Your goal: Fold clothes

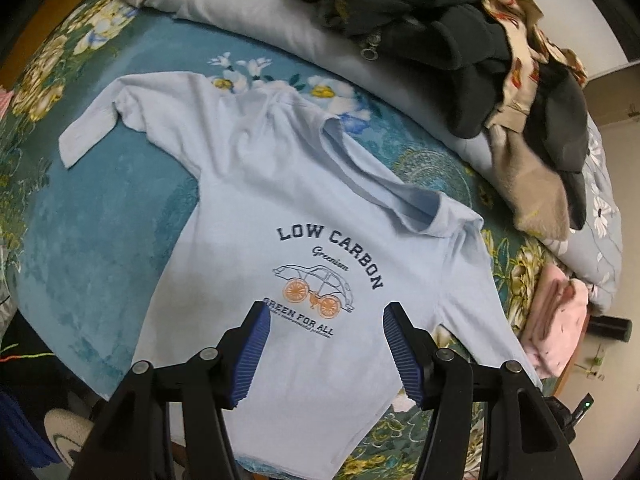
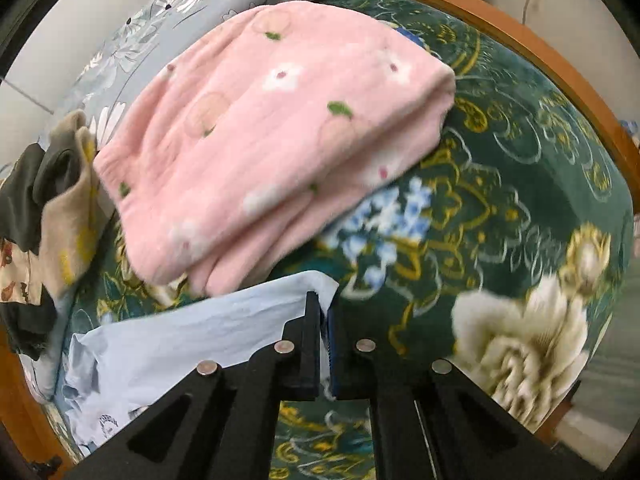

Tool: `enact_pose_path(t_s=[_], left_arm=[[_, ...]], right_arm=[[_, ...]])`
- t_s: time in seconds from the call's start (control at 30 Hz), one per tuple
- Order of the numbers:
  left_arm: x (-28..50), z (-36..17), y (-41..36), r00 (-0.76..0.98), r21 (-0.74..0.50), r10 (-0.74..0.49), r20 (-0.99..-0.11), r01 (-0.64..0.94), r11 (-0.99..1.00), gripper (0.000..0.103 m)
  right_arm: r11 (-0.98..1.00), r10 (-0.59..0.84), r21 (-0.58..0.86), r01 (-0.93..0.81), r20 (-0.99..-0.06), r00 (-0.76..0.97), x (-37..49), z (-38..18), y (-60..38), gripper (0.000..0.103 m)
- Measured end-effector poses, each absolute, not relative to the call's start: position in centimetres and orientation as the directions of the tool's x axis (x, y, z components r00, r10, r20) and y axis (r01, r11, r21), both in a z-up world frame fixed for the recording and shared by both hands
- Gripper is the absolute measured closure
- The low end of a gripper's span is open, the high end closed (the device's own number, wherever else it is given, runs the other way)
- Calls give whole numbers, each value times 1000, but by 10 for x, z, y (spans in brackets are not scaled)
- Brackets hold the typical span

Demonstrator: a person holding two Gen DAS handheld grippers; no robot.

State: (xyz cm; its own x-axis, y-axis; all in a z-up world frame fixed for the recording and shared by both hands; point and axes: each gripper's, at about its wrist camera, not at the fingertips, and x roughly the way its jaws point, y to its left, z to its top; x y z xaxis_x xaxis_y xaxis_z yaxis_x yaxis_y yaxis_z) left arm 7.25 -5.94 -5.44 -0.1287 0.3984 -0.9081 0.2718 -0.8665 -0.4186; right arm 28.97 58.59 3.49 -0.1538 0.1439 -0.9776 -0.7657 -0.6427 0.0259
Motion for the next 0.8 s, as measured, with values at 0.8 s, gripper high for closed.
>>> enact_pose_path(t_s=[0.8], left_arm=[[-21,-116,-146,-179,-491,475,-861,534,-688,39]], right_arm=[[-725,-188,308,-616,-949,-253,138,23,406,60]])
